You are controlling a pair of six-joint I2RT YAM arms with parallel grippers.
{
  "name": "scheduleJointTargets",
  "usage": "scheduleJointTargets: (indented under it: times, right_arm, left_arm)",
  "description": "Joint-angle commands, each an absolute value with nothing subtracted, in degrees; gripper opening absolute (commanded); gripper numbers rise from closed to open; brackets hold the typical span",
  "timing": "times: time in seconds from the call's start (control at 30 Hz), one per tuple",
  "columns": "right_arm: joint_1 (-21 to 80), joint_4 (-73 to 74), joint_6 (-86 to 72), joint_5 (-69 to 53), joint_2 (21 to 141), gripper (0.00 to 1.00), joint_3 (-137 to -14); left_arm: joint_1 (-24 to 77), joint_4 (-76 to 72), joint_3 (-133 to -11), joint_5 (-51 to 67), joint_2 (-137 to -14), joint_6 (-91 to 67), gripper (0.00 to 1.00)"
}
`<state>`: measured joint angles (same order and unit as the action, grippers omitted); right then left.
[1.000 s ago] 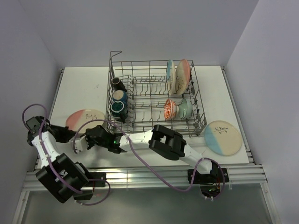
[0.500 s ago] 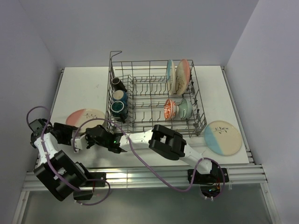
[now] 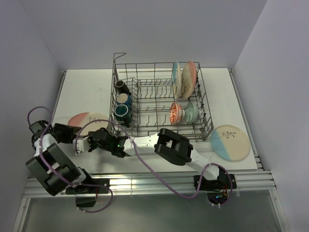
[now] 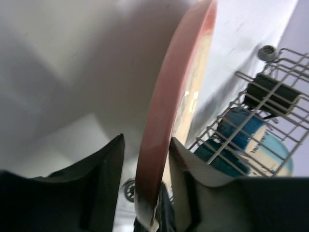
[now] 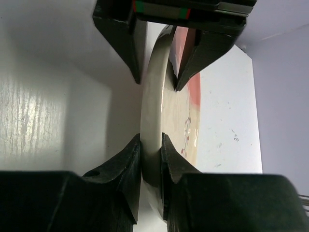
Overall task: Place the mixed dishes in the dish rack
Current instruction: Grab a plate with the left arm
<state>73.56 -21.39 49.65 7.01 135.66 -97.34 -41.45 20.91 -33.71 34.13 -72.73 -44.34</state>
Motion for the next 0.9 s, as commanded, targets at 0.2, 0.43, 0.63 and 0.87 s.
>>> scheduleJointTargets:
  times: [0.2, 0.43, 0.63, 0.87]
  right_arm:
    - [73.65, -21.36, 41.66, 3.52, 130.96, 0.0, -99.05]
    - [73.65, -23.2, 41.75, 3.34, 129.29, 0.36, -97.04]
    - [73.65, -27.94, 42.01, 4.3, 126.31, 0.88, -93.87]
    - [73.65, -31.99, 42.01, 4.75, 120.94, 1.0, -89.84]
  left_arm:
    - [-41.66, 11.07, -32.6, 41.22, -74.0, -48.78, 0.13]
    - [-42.01, 12.57, -35.51, 40.17, -69.36, -48.86, 0.0]
    - [-43.68, 9.15, -36.74, 39.64, -64.87, -52.38, 0.0]
    - [-44.3, 1.07, -37.53, 41.57, -63.98, -57.91, 0.0]
